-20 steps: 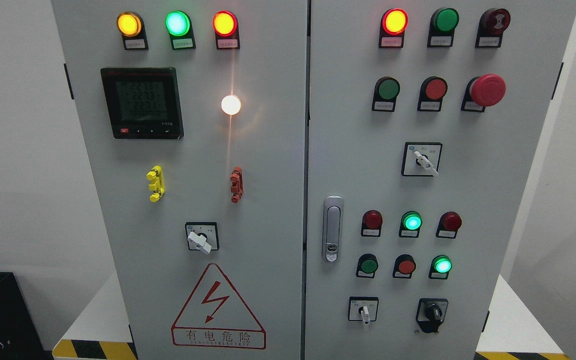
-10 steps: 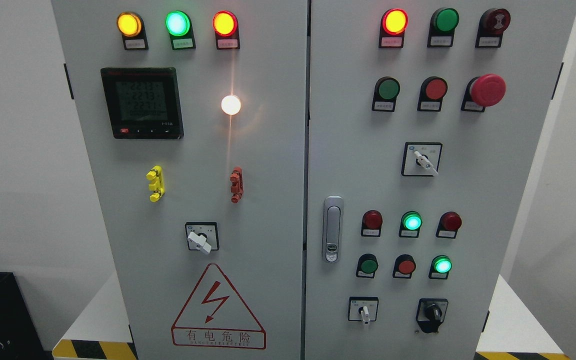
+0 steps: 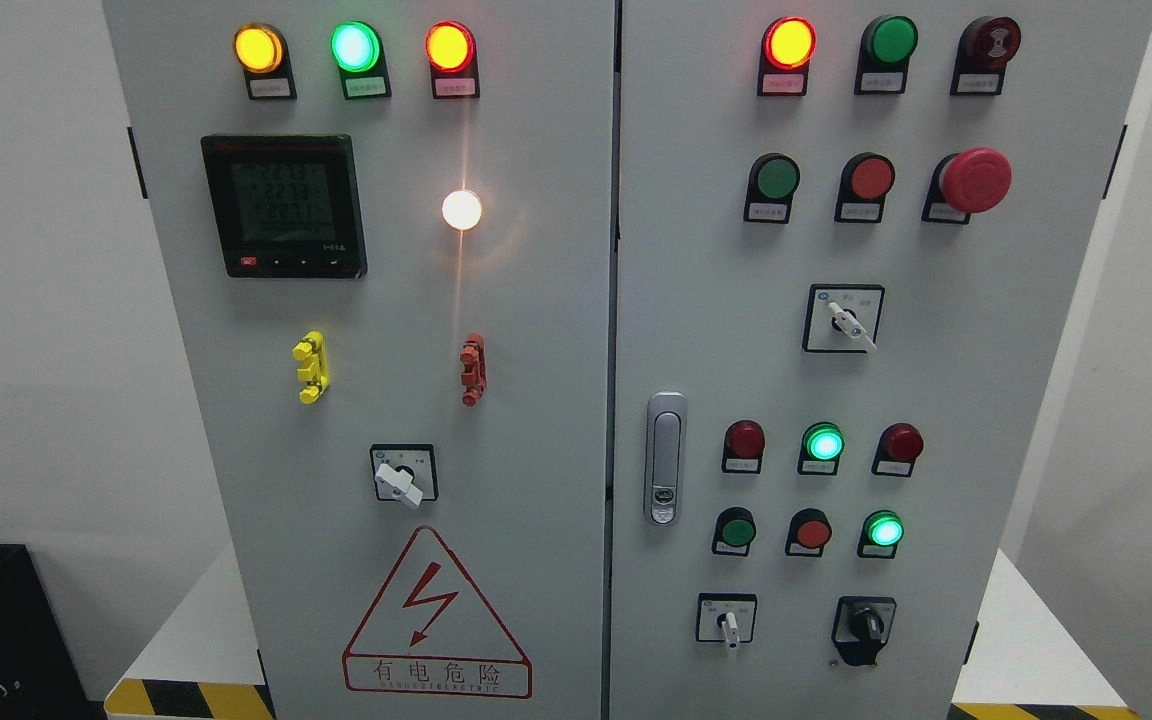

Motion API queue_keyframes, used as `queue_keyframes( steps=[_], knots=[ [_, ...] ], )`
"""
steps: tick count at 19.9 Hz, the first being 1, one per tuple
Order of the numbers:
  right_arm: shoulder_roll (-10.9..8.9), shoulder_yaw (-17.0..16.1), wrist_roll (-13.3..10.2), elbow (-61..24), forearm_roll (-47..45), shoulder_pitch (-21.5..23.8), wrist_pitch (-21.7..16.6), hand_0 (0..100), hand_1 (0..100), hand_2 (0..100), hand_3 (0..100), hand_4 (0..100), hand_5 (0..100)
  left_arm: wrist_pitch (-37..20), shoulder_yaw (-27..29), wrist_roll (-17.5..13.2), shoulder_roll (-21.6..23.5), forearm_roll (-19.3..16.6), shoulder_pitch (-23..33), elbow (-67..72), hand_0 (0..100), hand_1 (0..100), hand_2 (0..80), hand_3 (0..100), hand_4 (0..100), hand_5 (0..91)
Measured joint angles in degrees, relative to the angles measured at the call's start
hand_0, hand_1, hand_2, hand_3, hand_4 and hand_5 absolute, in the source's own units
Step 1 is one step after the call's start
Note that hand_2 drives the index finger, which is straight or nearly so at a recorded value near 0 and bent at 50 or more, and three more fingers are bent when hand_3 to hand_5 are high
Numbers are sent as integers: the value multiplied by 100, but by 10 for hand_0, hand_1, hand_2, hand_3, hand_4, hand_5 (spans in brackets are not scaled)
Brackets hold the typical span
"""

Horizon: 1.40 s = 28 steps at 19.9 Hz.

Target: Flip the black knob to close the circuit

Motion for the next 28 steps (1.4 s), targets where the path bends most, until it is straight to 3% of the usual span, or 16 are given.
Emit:
queue_keyframes(
  steps=[9,28],
  knots=[
    [-23,-170,437,-336,86,-264,121,0,0,983,1000,1000,1000,0,-1,-30,0,0,0,0,120,556,0,0,0,0],
    [-108,-327,881,-573,195,-900,250,0,0,983,1000,1000,1000,0,0,-1,0,0,0,0,120,556,0,0,0,0]
  ],
)
